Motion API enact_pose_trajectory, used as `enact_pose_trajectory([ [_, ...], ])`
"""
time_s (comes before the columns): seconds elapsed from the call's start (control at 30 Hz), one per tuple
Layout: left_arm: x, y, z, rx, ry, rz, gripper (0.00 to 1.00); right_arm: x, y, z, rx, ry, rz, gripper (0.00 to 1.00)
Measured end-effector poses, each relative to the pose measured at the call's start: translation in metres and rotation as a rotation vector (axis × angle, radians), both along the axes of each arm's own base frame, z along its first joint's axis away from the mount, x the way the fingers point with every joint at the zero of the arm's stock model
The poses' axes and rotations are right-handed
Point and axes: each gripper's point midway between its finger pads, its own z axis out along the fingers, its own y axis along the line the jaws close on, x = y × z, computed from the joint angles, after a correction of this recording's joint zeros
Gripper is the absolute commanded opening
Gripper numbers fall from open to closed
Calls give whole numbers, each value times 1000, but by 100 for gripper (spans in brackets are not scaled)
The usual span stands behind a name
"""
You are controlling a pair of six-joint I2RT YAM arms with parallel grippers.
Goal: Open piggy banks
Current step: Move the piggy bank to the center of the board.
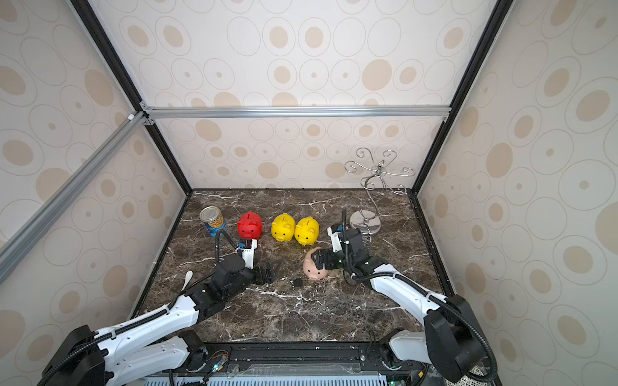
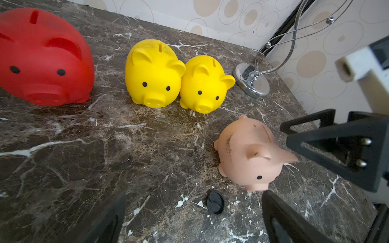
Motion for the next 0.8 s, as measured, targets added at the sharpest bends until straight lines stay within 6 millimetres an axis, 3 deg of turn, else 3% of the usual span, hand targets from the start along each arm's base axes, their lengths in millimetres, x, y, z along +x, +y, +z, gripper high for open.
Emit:
enact_pose_trajectory([
  [0.2, -1, 0, 4, -12, -9, -5, 100, -7, 10, -23, 7, 90, 50, 98],
  [0.37, -2, 2, 11, -23, -24, -1, 100, -12, 30, -38, 24, 142, 115, 92],
  [0.8, -6, 25, 33, -36, -86, 81, 100, -13, 116, -26, 53, 95, 315, 89],
])
